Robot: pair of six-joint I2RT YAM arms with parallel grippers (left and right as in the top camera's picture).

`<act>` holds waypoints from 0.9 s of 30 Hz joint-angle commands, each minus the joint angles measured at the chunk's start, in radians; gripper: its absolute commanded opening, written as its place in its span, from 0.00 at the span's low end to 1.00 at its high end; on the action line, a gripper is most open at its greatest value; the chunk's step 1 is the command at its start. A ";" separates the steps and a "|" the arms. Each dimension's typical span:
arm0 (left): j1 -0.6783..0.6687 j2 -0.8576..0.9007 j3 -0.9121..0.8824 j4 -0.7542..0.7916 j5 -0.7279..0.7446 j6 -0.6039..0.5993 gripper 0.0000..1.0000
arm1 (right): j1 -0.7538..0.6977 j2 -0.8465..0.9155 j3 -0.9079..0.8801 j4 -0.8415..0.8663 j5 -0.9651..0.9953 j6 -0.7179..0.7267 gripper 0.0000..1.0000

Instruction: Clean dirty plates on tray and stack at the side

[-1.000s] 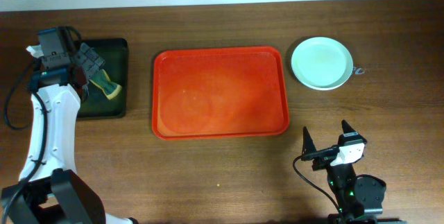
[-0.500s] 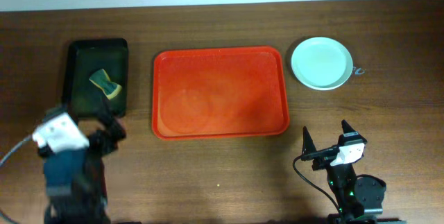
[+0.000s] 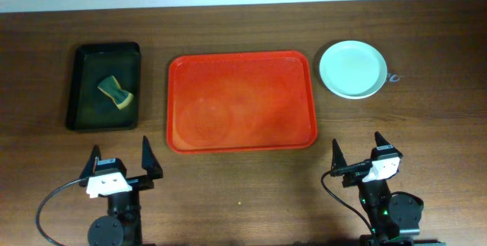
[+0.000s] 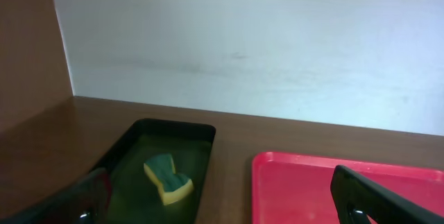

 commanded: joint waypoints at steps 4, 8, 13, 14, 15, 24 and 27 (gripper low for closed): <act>-0.036 -0.013 -0.113 0.104 0.065 0.099 1.00 | -0.005 -0.007 -0.007 -0.003 -0.002 0.004 0.99; -0.039 -0.013 -0.147 0.138 0.081 0.127 0.99 | -0.005 -0.007 -0.007 -0.003 -0.002 0.004 0.99; -0.039 -0.013 -0.147 0.010 0.119 0.241 0.99 | -0.005 -0.007 -0.007 -0.003 -0.002 0.004 0.99; -0.045 -0.013 -0.147 0.013 0.128 0.237 0.99 | -0.005 -0.007 -0.007 -0.003 -0.002 0.004 0.98; -0.047 -0.013 -0.147 0.013 0.129 0.237 0.99 | -0.005 -0.007 -0.007 -0.003 -0.002 0.004 0.99; -0.047 -0.013 -0.147 0.016 0.059 0.002 0.99 | -0.005 -0.007 -0.007 -0.003 -0.002 0.004 0.99; -0.047 -0.013 -0.147 0.016 0.063 -0.001 0.99 | -0.005 -0.007 -0.007 -0.003 -0.002 0.004 0.99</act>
